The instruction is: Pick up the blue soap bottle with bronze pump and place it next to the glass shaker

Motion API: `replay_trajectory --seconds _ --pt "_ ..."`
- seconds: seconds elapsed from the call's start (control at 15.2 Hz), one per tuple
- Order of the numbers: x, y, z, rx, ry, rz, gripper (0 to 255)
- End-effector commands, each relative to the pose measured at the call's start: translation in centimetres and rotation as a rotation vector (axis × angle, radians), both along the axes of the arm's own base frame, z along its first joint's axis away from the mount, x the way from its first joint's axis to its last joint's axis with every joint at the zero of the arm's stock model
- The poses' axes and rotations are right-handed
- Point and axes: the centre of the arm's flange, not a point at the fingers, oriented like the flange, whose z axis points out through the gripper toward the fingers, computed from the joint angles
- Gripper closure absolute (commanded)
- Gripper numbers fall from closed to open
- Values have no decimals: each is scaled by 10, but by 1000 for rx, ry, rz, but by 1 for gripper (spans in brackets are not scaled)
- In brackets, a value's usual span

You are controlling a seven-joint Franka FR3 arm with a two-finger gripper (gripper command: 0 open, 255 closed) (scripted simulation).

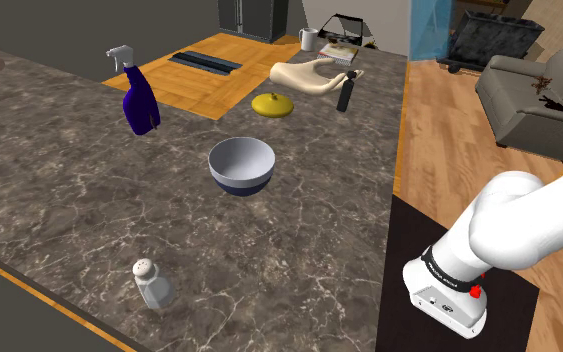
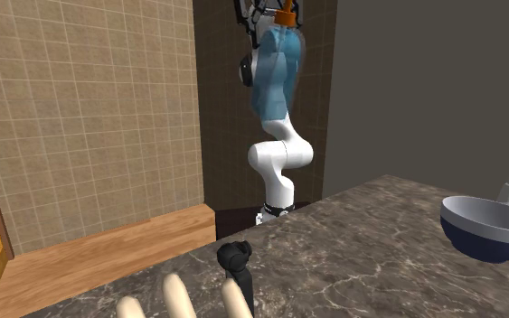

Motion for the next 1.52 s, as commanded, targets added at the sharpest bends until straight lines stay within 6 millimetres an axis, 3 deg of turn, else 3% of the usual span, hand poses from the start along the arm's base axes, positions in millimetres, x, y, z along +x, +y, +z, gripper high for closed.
replay_trajectory --seconds 0.0,1.45 --pt "3 25 -5 0 0 -2 255" --pt "40 308 -55 0 0 -2 255"
